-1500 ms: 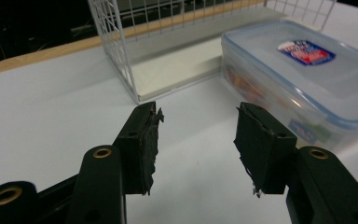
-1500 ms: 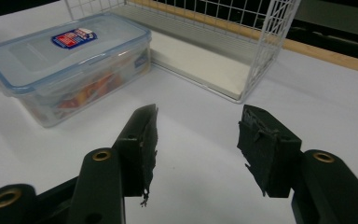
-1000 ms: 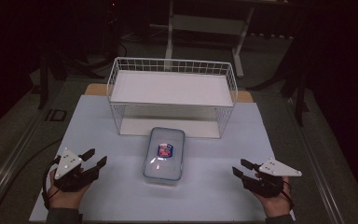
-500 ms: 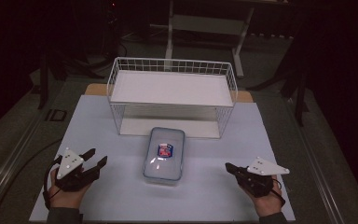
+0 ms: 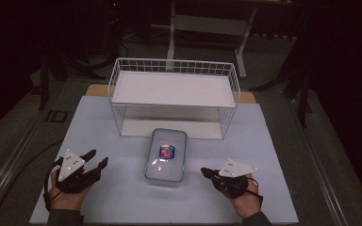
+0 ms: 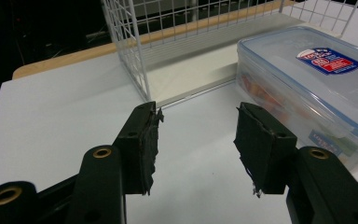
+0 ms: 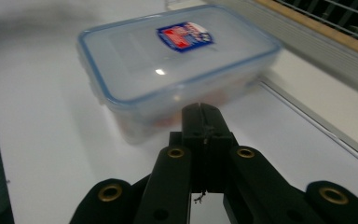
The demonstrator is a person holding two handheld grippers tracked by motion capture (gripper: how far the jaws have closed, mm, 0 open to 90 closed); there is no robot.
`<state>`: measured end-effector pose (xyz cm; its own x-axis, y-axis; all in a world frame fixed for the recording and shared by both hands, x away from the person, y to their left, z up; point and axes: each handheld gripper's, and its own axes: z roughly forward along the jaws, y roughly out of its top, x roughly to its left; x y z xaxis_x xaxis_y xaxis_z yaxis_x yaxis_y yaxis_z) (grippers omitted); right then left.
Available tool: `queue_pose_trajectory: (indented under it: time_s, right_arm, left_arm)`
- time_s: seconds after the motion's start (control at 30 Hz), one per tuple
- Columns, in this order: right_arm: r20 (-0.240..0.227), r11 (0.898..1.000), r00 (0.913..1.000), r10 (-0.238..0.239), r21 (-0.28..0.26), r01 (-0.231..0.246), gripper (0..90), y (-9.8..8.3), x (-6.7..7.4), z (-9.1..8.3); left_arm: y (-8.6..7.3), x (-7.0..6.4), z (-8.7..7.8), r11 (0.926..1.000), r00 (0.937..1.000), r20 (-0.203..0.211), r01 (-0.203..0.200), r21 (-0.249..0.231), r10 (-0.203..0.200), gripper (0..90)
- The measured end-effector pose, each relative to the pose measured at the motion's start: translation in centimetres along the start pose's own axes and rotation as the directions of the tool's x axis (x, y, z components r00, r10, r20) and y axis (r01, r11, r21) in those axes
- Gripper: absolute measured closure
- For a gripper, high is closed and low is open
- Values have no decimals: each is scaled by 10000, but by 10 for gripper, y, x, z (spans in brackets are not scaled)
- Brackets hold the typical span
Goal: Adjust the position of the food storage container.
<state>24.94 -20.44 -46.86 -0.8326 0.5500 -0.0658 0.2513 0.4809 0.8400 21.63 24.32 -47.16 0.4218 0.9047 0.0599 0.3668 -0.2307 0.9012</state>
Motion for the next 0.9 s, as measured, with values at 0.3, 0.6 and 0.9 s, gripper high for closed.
queue_pose_trajectory:
  time_s: [0.3, 0.6, 0.9]
  right_arm:
    - [-549, 9948, 9977, -402, 917, 451, 899, 1, 15, 41]
    - [-821, 9902, 9960, -361, 1315, 467, 899, -2, 17, 53]
    - [-1394, 9880, 9873, -768, 1224, 942, 899, 6, 38, 65]
  left_arm:
    - [0, 0, -1, 10000, 10000, -39, -33, -70, 33, 485]
    - [0, 0, -1, 10000, 10000, -45, -44, -79, 43, 485]
    - [0, 0, -1, 10000, 10000, -33, -67, -41, 67, 486]
